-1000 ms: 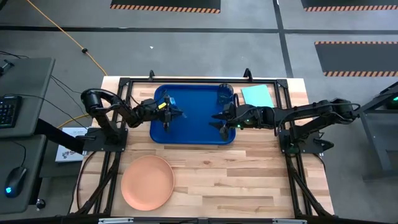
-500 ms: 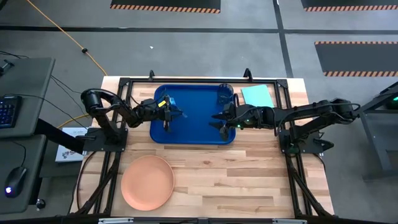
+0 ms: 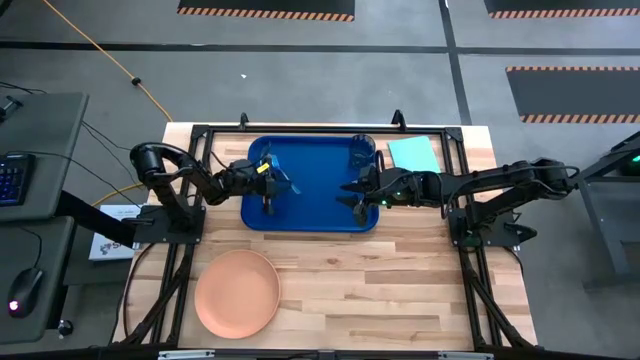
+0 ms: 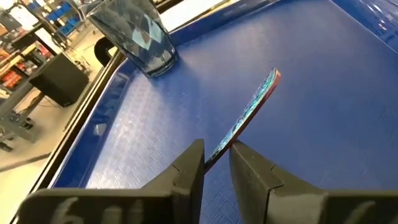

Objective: Pick and place plate/cup/fork/spoon on tray
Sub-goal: Put the blue fork to the right of the orange spoon on the blue serving tray

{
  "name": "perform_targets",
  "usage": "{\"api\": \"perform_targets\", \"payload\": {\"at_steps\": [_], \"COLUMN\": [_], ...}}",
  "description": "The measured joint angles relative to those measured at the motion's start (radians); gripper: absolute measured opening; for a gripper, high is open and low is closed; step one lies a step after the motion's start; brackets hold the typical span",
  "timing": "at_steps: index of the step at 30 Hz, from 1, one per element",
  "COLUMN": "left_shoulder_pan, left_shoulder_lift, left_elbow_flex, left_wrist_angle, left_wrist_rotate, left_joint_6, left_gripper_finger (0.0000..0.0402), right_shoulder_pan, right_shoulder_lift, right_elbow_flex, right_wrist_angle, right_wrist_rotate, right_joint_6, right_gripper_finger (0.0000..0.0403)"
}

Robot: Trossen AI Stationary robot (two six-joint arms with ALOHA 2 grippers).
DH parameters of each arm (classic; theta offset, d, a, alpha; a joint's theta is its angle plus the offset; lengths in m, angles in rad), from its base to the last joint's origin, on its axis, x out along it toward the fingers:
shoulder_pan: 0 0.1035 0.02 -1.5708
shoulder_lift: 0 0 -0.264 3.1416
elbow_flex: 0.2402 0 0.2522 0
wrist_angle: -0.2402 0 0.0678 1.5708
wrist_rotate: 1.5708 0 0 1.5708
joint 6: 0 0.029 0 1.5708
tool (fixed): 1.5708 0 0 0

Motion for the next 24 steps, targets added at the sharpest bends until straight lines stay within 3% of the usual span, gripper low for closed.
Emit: {"api": "perform_targets", "payload": {"at_steps": [24], "left_shoulder_pan": [0.0], "left_shoulder_lift": [0.0], "left_elbow_flex": [0.0], "left_wrist_angle": [-0.081], "left_wrist_rotate": [-0.002], "left_joint_6": [-0.05], "left_gripper_finger": [0.0159], "right_shoulder_pan": [0.0], "right_shoulder_lift": [0.0], "right_elbow_flex": [0.0], "right_wrist_angle": [0.0], "right_wrist_rotate": [0.0], "right_joint_6": [0.0], "right_gripper_finger": [0.0174]}}
